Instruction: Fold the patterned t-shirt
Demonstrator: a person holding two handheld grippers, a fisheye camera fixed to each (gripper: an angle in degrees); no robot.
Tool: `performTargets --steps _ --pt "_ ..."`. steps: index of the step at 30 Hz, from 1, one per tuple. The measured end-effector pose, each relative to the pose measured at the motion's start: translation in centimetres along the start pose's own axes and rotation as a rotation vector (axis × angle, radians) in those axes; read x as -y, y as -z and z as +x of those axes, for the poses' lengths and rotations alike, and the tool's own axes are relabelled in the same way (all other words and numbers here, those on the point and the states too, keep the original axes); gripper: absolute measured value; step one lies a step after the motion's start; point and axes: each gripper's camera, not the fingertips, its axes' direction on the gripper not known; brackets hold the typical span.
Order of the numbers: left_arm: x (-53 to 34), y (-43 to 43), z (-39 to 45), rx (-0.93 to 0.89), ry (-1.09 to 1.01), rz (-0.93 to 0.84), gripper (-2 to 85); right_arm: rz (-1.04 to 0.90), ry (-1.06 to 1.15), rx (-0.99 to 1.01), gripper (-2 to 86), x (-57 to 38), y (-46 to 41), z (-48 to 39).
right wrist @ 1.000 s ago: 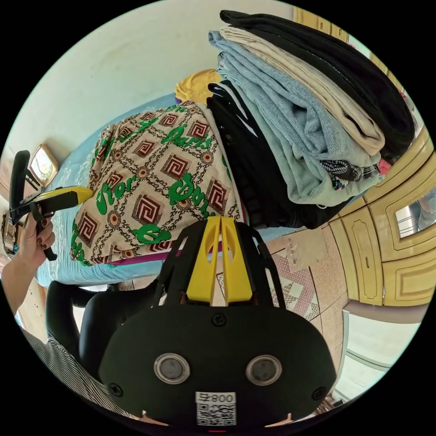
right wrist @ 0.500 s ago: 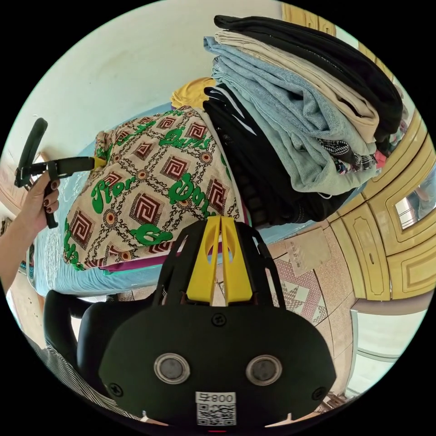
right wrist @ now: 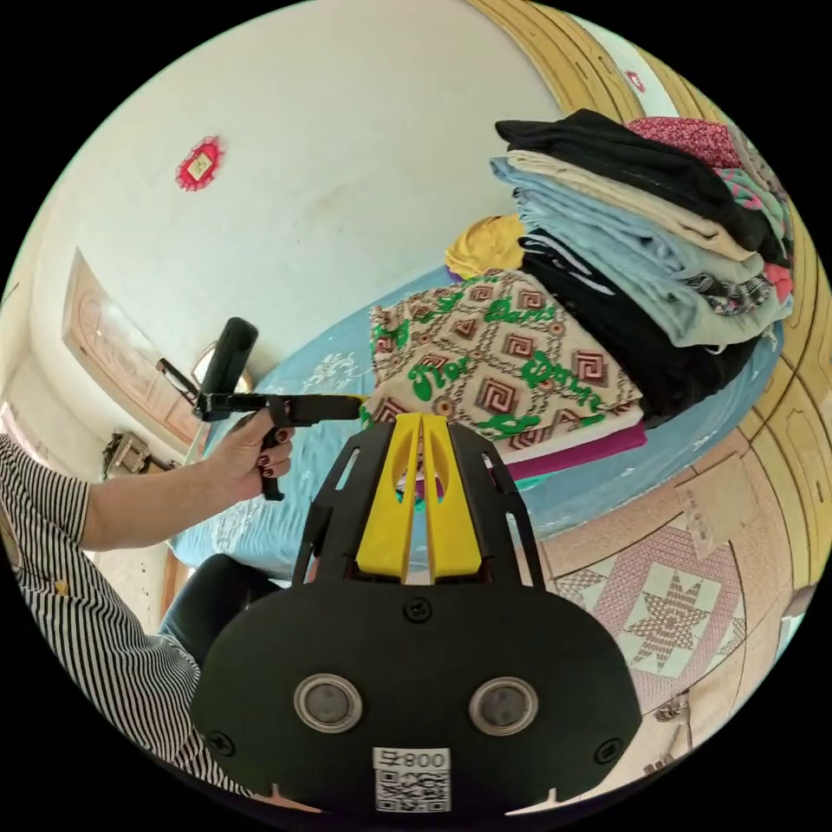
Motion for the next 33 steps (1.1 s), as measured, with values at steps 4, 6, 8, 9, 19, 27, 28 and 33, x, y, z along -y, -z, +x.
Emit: performTargets --steps 4,6,8,9,19,27,28,33 --pt "-1.1 1.7 -0.8 0.004 0.014 0.007 0.1 -0.206 0.025 0.037 0.1 -1.4 -5.3 -0.7" --pt "-2.0 3.1 -1.0 0.024 0.006 0.016 0.1 -0.190 -0.017 0.060 0.1 -1.6 -5.6 -0.1" --pt "-3.8 5.0 -1.7 0.041 0.008 0.023 0.1 -0.164 -0.043 0.082 0.0 -1.3 -4.8 0.3" --pt "-4.4 5.4 -2.0 0.048 0.013 0.024 0.2 -0.148 -0.032 0.067 0.0 -1.2 -4.2 0.1" --pt "-14.5 6.1 -9.1 0.259 0.188 -0.216 0.1 -0.099 -0.068 0.165 0.0 -4.3 -2.7 -1.6" --pt "-16.1 6.5 -12.9 0.276 0.147 -0.275 0.2 -0.045 0.005 0.326 0.2 -1.4 -3.8 -5.1" --pt "-16.1 6.9 -13.5 0.264 0.132 -0.277 0.1 -0.034 0.020 0.337 0.2 -0.6 -4.0 -5.5" --pt "-16.0 8.6 -17.1 0.147 0.092 -0.296 0.1 0.055 0.225 0.346 0.5 9.3 -6.9 -10.3"
